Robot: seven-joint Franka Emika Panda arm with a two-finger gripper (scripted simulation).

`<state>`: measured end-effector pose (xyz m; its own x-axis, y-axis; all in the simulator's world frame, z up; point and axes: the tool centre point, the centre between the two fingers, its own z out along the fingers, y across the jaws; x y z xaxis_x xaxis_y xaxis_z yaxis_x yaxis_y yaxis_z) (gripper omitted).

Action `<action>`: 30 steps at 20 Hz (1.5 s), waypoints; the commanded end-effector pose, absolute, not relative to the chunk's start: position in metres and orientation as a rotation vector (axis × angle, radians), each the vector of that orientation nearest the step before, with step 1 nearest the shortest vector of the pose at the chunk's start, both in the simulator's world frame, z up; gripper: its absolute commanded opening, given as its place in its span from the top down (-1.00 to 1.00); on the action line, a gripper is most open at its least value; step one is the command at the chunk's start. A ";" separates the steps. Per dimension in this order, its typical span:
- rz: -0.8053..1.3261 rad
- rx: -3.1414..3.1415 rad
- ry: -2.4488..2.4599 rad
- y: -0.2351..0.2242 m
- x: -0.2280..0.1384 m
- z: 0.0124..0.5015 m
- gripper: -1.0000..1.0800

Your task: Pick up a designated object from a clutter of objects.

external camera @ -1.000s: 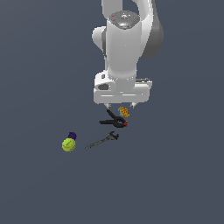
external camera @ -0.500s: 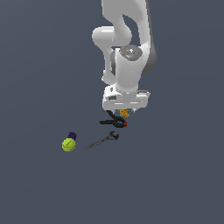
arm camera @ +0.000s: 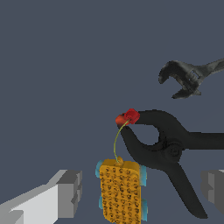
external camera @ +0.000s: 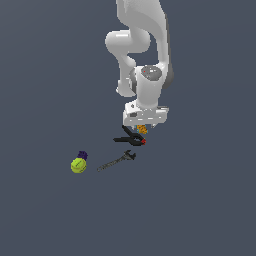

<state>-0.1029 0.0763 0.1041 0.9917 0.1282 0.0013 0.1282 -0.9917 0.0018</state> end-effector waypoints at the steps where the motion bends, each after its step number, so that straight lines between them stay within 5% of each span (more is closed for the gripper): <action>1: 0.002 3.133 0.217 0.079 -0.113 0.095 -0.92; 30: 0.000 3.132 0.240 0.083 -0.130 0.033 -0.92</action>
